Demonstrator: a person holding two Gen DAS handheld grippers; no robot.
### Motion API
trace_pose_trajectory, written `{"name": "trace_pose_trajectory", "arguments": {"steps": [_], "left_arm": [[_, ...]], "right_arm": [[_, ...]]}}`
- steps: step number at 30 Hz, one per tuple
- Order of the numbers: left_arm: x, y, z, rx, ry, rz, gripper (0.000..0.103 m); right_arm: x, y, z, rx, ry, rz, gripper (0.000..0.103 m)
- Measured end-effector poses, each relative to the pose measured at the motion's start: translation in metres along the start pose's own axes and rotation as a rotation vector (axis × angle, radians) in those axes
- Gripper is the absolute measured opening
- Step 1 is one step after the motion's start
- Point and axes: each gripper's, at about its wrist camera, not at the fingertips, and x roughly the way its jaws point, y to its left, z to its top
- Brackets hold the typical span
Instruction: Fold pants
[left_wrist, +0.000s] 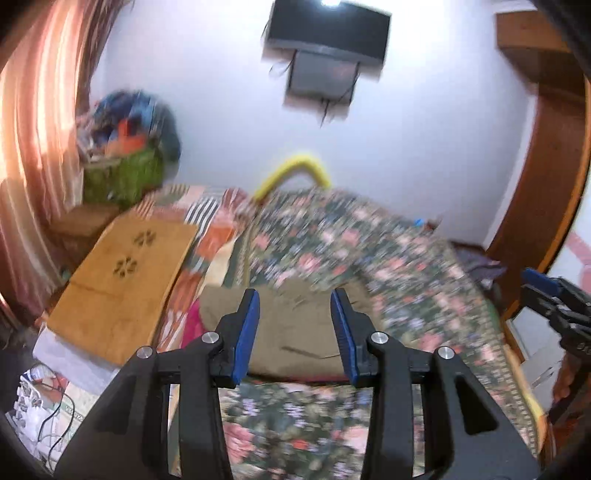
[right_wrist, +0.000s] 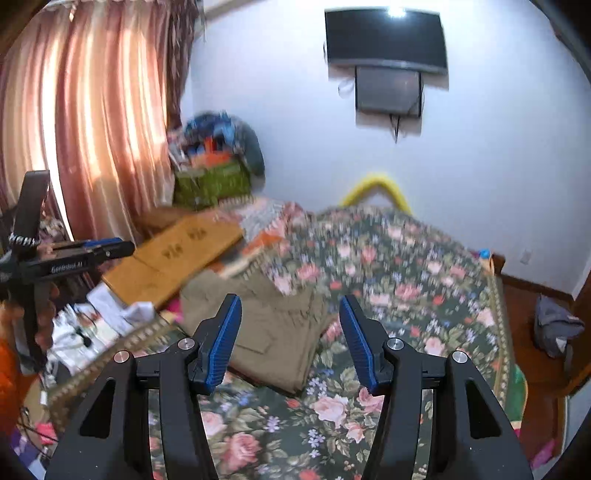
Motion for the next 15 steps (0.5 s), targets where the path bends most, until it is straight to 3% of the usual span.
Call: {"name": "trace_pose_trajectory", "arguments": {"steps": [8,10,15], "left_arm": [[-0.103,-0.049,-0.007,0.028,-0.181,-0.040,0.040],[-0.124,-0.058,-0.014,0.026,-0.215,-0.047,0.041],[-0.161,-0.078,-0.034,0.067,-0.283,-0.028,0.058]], "right_arm": [[-0.079,0.025,0.004,-0.019,-0.158,0.038,0.052],[-0.095,0.030,0.002,-0.012,-0.194,0.056,0.057],[-0.120,0.042,-0.005,0.000,-0.269,0.070,0.062]]}}
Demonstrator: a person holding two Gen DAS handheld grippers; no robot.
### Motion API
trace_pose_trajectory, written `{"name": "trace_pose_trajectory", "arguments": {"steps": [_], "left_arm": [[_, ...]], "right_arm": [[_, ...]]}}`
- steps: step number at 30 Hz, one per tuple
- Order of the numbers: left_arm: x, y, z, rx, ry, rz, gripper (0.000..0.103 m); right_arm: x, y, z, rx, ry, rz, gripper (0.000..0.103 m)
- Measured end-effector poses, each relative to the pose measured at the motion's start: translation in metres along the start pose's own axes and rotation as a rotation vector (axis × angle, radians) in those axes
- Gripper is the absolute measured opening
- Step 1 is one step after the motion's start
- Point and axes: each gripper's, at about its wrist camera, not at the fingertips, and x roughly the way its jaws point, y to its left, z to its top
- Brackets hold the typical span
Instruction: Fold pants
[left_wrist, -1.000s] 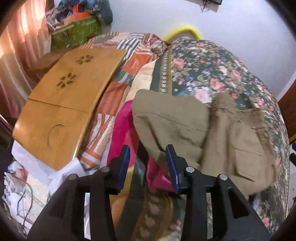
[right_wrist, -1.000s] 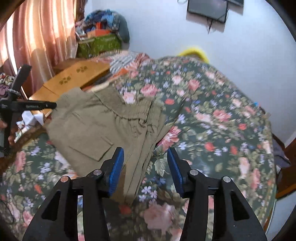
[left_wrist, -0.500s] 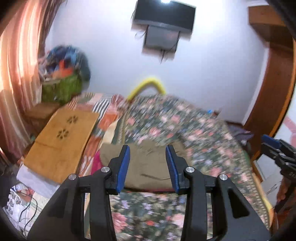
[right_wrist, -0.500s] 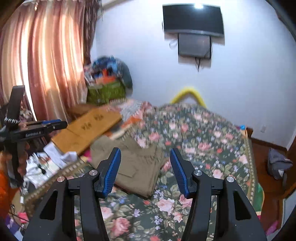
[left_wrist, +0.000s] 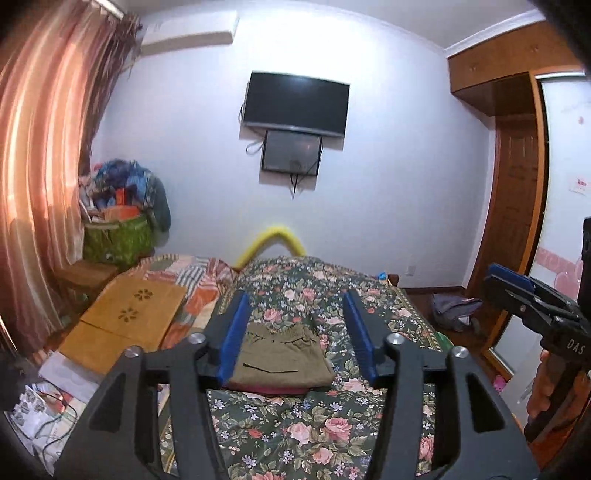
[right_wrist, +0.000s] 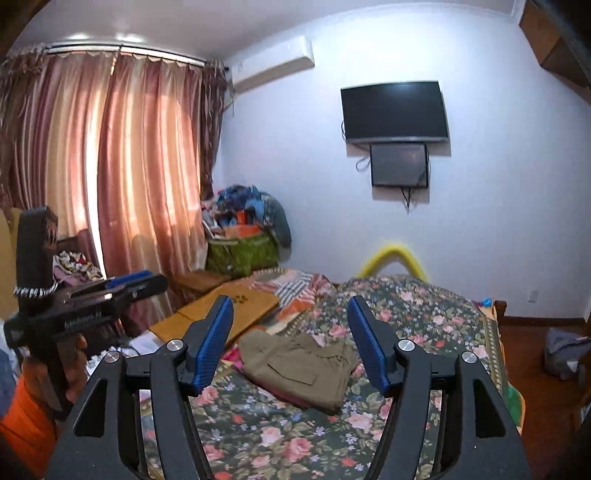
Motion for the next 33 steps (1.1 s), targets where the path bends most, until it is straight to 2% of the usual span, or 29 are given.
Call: {"name": "trace_pose_trajectory", "arguments": {"steps": [3,5,7,9,11,13,19,33], "left_arm": [[-0.020,-0.010,-0.003,0.022,-0.034,0.008,0.075],[-0.032,-0.015,-0.005,0.033,-0.052,0.007,0.077],[-0.040,-0.018,-0.006,0.041,-0.064,0.012,0.084],[-0.048,-0.020,-0.008,0.044,-0.074,0.018,0.097],[-0.051,-0.020,-0.009,0.045,-0.081,0.022,0.102],[-0.052,-0.020,-0.011,0.051,-0.078,0.023,0.103],[-0.054,-0.022,-0.013,0.045,-0.077,0.023,0.103],[-0.054,-0.029,-0.018,0.070,-0.088,0.023,0.103]], "right_arm": [[-0.009,0.007,-0.002,0.003,-0.026,-0.010,0.078],[-0.014,0.011,-0.004,0.001,-0.042,-0.028,0.080],[-0.016,0.014,-0.003,-0.005,-0.047,-0.045,0.085],[-0.016,0.016,-0.004,-0.004,-0.054,-0.064,0.090],[-0.023,0.018,-0.006,-0.004,-0.057,-0.076,0.094],[-0.026,0.022,-0.007,-0.002,-0.062,-0.090,0.103],[-0.032,0.026,-0.008,-0.016,-0.077,-0.121,0.103],[-0.042,0.029,-0.012,-0.026,-0.073,-0.127,0.103]]}}
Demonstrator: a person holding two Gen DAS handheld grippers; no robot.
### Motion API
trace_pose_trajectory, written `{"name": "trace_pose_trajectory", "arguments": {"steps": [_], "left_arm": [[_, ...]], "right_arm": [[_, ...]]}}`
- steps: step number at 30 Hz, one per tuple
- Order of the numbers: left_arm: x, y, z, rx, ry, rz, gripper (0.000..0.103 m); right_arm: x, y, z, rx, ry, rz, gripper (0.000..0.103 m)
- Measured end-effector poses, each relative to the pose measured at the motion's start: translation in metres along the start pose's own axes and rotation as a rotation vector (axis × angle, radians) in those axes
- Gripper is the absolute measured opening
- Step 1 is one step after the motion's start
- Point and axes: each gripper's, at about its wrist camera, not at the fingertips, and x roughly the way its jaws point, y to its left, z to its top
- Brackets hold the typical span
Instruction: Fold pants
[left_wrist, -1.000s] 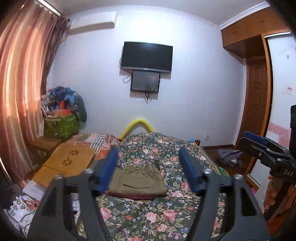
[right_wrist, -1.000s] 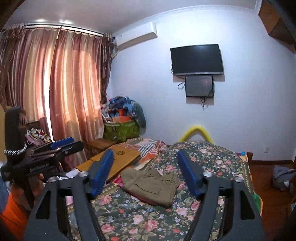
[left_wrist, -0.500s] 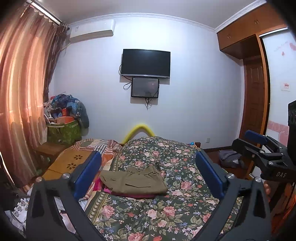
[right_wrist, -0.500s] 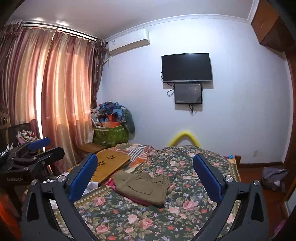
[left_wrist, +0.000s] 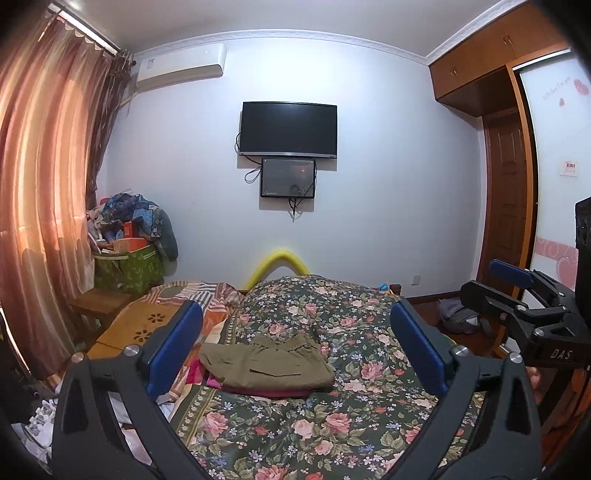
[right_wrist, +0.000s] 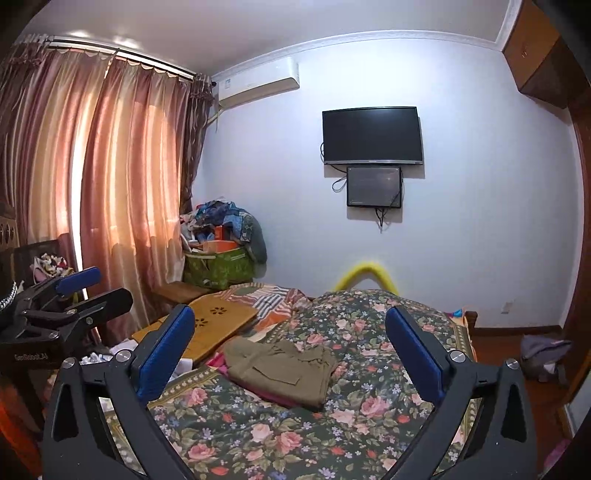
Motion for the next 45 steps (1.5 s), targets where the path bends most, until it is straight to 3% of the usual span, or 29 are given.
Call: {"name": "trace_pose_trajectory", "arguments": {"steps": [45], "left_arm": [[0.0077,-0.0029,-0.0027,0.002,0.016,-0.016,0.103]], "right_arm": [[-0.0055,-0.0086,0.0018,0.026,0.001,-0.013,0.103]]}}
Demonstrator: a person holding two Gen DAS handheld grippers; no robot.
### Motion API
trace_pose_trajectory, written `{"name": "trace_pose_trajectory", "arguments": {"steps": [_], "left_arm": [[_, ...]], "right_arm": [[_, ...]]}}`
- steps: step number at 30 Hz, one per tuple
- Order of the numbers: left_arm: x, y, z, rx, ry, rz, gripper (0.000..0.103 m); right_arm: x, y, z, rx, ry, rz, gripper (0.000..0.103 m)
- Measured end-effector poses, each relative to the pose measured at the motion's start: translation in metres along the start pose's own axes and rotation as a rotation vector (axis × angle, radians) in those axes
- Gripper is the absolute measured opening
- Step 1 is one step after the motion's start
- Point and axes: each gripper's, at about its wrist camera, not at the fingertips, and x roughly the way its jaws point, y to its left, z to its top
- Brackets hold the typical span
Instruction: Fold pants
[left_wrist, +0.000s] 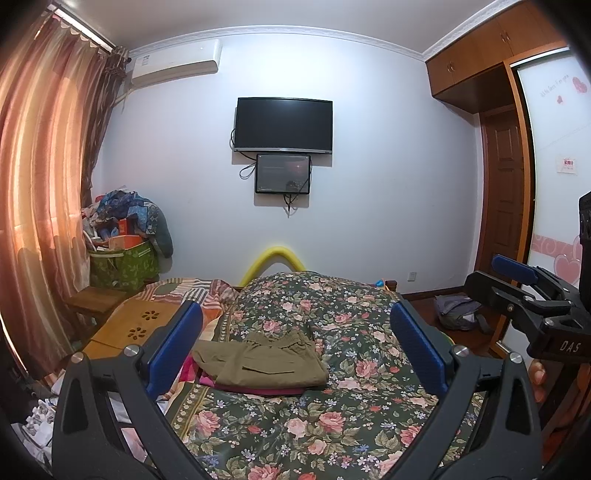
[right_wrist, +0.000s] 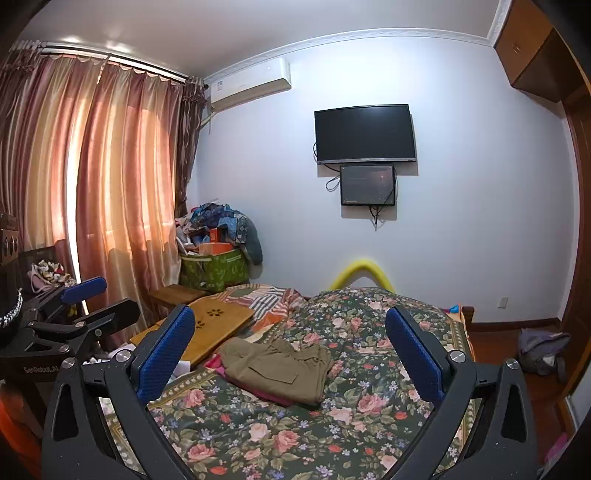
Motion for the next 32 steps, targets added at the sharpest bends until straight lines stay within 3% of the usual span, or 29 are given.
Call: {"name": "trace_pose_trajectory", "arguments": {"steps": [32], "left_arm": [[0.0055,0.0084,-0.0032,-0.049,0.034,-0.031,0.103]], "right_arm": [[0.0064,0.0041,-0.0046,0.000,0.012,0.003,0.103]]}}
